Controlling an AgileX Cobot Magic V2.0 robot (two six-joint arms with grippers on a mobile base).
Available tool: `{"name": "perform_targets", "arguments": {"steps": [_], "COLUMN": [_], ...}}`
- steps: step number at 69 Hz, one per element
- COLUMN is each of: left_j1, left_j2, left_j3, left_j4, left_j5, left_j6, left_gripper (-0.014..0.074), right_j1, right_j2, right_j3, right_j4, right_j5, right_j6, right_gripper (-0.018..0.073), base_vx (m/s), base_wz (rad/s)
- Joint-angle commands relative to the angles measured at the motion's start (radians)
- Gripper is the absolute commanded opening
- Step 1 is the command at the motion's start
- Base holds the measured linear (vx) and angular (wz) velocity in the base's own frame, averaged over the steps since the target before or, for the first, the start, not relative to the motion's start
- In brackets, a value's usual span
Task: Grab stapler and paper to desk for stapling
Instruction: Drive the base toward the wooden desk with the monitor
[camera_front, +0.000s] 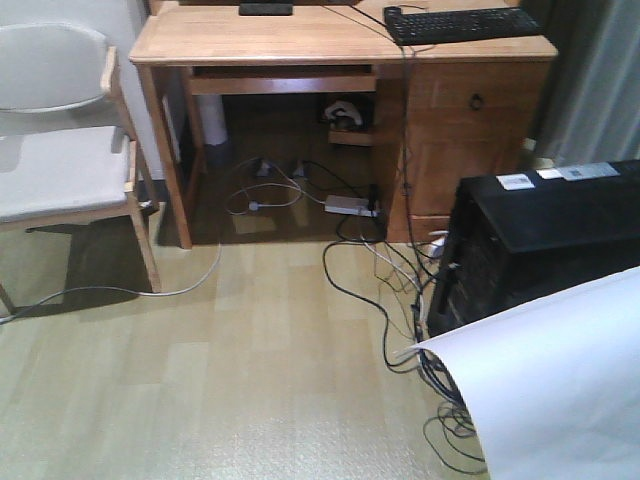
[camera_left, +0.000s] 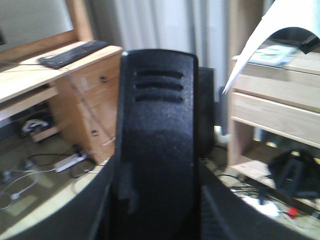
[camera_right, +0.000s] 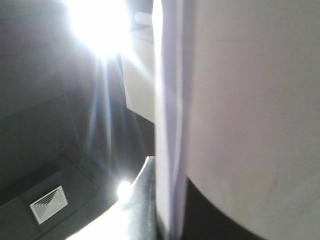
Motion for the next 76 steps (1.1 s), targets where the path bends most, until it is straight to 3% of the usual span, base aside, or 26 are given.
{"name": "perform_targets", "arguments": {"steps": [1, 76], "left_j1": [-0.005, -0.005], "left_j2": [0.016, 0.016], "left_j3": [-0.026, -0.026], "left_j4": [-0.027, -0.027], "left_j5": [-0.114, -0.114], "left_j6": [0.000, 0.000], "left_gripper": [-0.0006, -0.0006], "right_j1": [-0.001, -0.001], "right_j2": [0.009, 0.009], "right_j3": [-0.027, -0.027], "right_j4": [0.011, 0.006], "right_j5": [-0.054, -0.053], "right_j6": [-0.011, -0.011], "right_gripper": [-0.0006, -0.0006], "base_vx": [0.25, 0.35], "base_wz": [0.28, 0.12]}}
